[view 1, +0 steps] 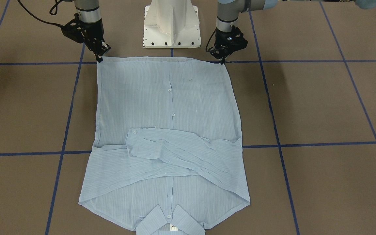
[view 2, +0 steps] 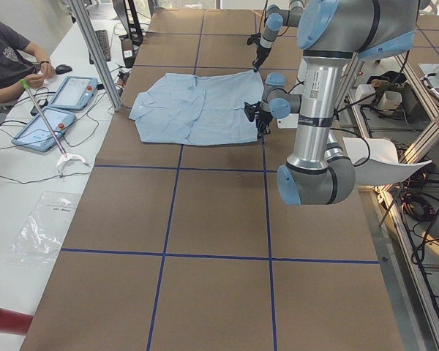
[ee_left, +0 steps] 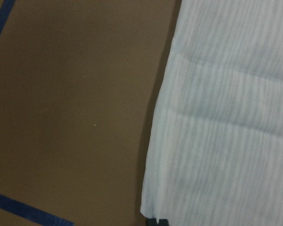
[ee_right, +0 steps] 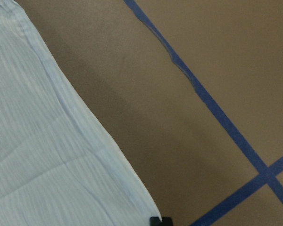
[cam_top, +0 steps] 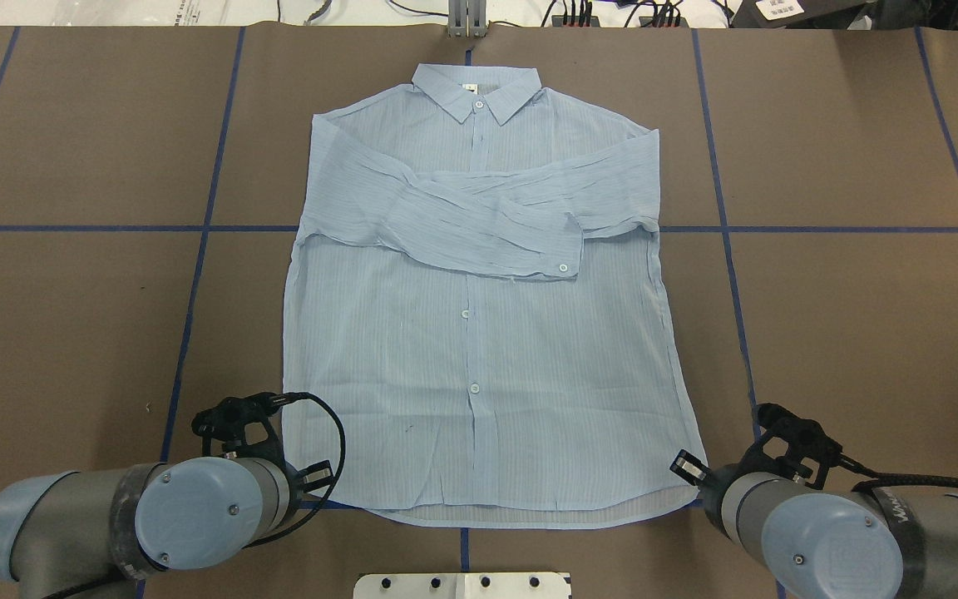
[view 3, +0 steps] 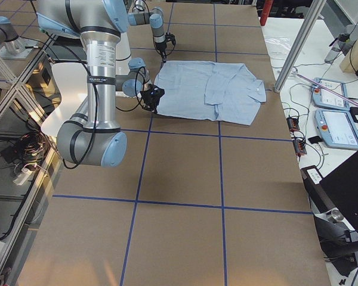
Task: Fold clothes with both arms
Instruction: 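Grasp both hem corners with the left and right grippers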
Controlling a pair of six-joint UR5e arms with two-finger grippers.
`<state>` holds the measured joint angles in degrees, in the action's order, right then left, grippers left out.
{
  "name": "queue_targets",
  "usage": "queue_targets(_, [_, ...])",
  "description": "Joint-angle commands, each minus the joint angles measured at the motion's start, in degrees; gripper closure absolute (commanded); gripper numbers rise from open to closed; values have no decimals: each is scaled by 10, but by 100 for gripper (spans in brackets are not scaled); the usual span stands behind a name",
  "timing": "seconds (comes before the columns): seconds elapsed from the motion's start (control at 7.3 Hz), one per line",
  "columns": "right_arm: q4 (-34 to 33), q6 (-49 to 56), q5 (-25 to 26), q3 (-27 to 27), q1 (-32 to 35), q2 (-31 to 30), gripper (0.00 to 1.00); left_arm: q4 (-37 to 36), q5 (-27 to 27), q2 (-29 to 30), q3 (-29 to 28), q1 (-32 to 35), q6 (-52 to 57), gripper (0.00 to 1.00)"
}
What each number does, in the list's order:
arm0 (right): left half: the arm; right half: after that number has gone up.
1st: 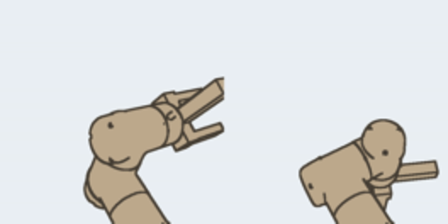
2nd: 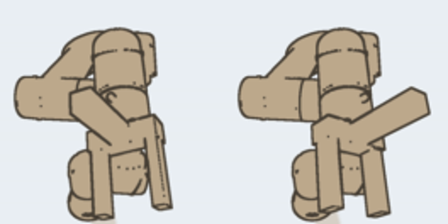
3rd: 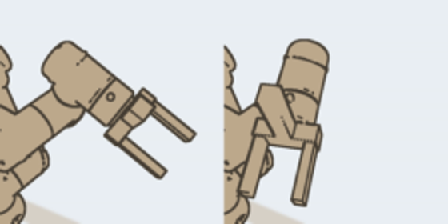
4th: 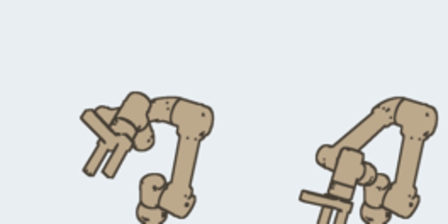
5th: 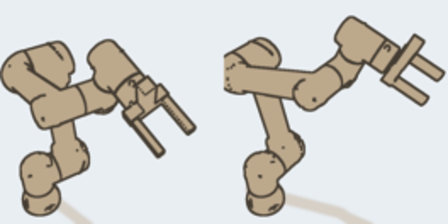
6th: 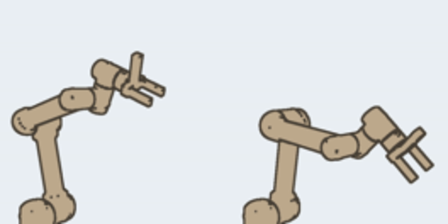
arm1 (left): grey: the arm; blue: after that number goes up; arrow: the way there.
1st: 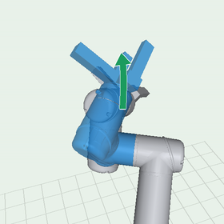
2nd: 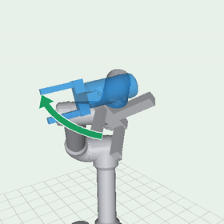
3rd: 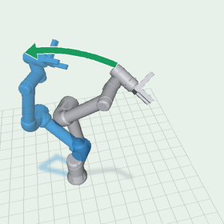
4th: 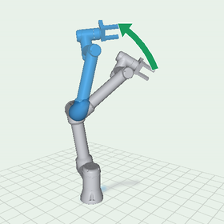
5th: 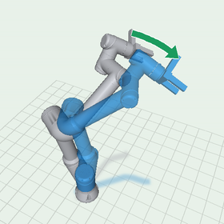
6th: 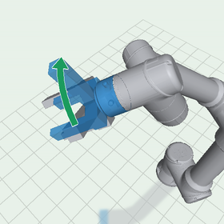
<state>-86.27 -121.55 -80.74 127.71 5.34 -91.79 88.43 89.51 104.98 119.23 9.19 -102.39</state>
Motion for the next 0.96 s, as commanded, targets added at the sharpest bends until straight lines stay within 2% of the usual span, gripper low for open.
queue_targets(0.0, [0, -1, 3, 27, -37, -22, 100, -61, 35, -4, 72, -7, -13, 100])
queue_targets(0.27, [0, -4, 4, 94, -52, -71, 100, -70, 45, -7, 128, -30, -52, 100])
queue_targets(0.41, [0, -4, 8, 101, -34, -72, 100, -70, 70, -3, 166, -18, -55, 100])
queue_targets(0.55, [1, -4, 9, 102, 4, -66, 100, -70, 83, 17, 182, 19, -53, 100])
queue_targets(0.82, [0, 2, 1, 106, 85, -15, 100, -70, 83, 81, 163, 112, 27, 100])
